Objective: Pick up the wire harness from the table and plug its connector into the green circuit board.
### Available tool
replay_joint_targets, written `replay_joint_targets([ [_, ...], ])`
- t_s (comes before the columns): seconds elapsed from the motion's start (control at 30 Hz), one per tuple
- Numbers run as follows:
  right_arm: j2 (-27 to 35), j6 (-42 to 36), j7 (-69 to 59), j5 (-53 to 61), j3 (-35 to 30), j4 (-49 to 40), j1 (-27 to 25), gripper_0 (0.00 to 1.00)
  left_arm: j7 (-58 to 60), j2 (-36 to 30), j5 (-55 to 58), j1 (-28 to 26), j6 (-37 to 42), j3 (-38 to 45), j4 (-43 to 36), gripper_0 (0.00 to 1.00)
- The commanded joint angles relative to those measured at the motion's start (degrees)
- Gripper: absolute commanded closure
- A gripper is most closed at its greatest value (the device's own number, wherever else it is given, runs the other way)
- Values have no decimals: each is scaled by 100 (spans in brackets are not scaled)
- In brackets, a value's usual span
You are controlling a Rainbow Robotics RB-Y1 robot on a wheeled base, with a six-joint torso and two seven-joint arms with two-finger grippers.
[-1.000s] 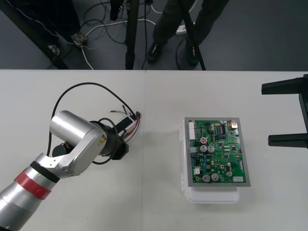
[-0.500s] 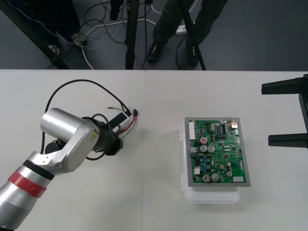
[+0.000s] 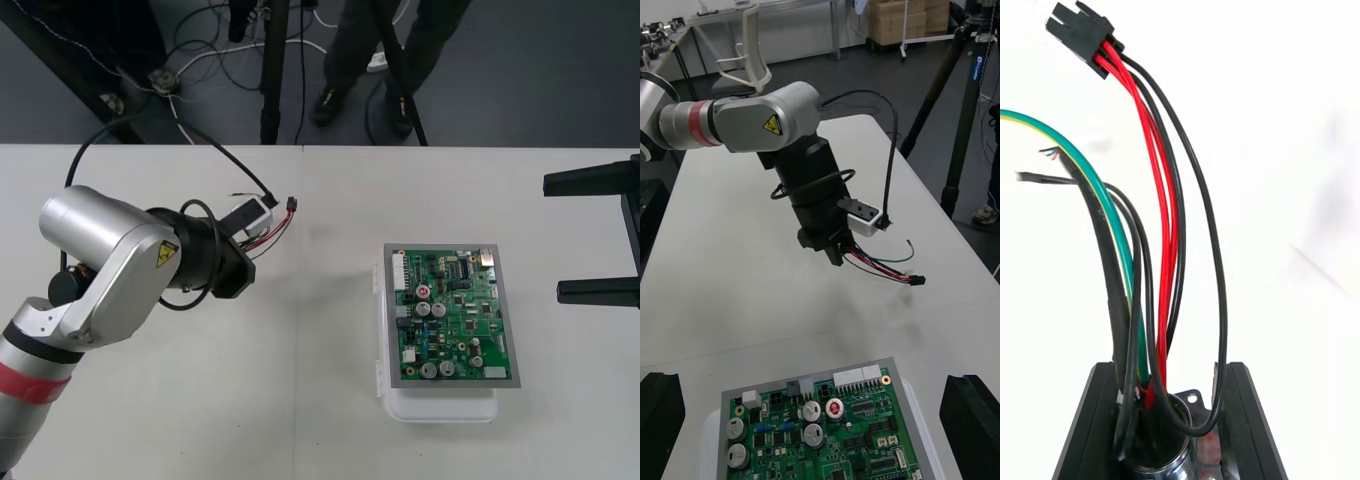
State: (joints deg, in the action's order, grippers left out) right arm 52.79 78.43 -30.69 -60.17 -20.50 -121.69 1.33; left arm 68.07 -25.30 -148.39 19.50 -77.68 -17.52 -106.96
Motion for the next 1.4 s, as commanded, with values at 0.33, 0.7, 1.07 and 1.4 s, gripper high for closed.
replay_joint_targets([
  [0.33, 196, -30, -324, 76, -165, -30, 122, 0, -382, -933, 2033, 397, -441, 337, -519, 100],
  [0.7, 196, -30, -324, 76, -165, -30, 122, 0, -267, -1152, 4635, 924, -1232, 1207, -545, 100],
  [1.07, 196, -30, -324, 76, -165, -30, 122, 0, -197, -1416, 6463, 1276, -1232, 1418, -668, 100],
  [1.4, 196, -30, -324, 76, -165, -30, 122, 0, 383, -1653, 7553, 1777, -1232, 1400, -1090, 100],
])
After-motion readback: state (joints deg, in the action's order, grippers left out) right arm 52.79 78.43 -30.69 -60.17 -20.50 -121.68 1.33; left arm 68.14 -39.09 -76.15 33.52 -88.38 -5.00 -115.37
